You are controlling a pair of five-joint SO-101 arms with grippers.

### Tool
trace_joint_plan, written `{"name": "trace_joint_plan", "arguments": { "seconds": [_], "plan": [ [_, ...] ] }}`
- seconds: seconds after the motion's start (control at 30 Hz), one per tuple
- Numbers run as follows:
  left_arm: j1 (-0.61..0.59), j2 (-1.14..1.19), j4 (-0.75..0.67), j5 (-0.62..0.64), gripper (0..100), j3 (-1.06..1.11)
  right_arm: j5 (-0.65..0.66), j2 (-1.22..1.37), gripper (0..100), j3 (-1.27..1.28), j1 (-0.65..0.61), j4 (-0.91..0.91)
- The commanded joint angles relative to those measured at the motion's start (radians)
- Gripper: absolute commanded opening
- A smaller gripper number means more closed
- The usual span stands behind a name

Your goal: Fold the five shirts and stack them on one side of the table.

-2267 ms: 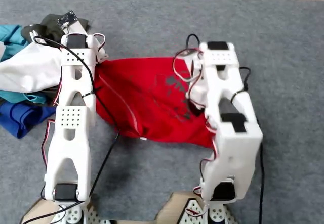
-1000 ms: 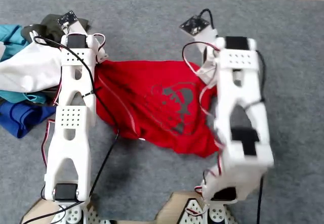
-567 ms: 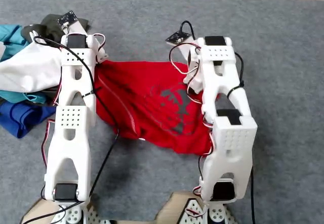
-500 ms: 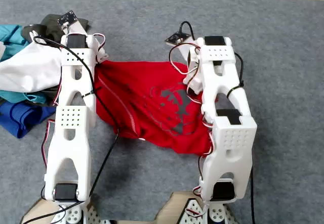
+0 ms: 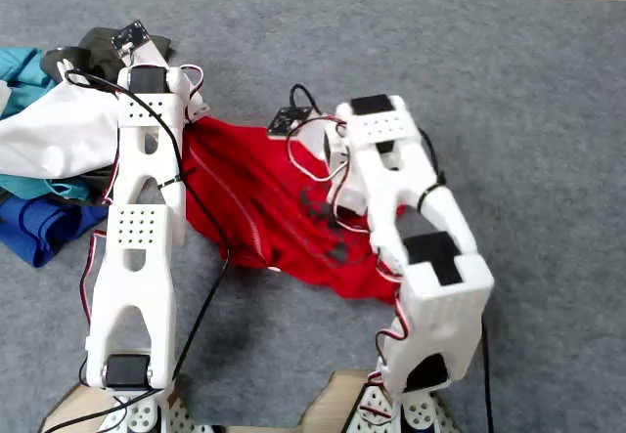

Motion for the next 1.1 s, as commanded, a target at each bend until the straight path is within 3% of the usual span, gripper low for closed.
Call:
{"name": "trace_joint_plan", "arguments": {
  "seconds": [0.0,0.07,0.2,0.37,0.53,0.67,0.97,1.07],
  "plan": [
    [0.002,-0.019,-0.008,-0.008,2,-0.046,-0.015,-0.127,22.6,-0.007,0.033,-0.006],
    [0.002,-0.019,-0.008,-0.008,2,-0.046,-0.020,-0.193,26.0,-0.036,0.054,0.051],
    [0.002,-0.019,-0.008,-0.008,2,-0.046,-0.078,-0.340,22.9,-0.119,0.125,0.132],
    [0.002,-0.019,-0.008,-0.008,2,-0.046,-0.176,-0.341,16.8,-0.180,0.249,0.029],
    [0.002,-0.019,-0.008,-0.008,2,-0.046,-0.253,-0.101,15.8,-0.197,0.257,-0.121],
    [0.002,-0.019,-0.008,-0.008,2,-0.046,-0.318,0.147,15.9,-0.332,0.239,-0.129],
    [0.002,-0.019,-0.008,-0.008,2,-0.046,-0.342,0.544,15.5,-0.822,0.236,0.178],
    [0.002,-0.019,-0.008,-0.008,2,-0.046,-0.344,0.630,7.7,-0.974,0.237,0.256]
  ]
}}
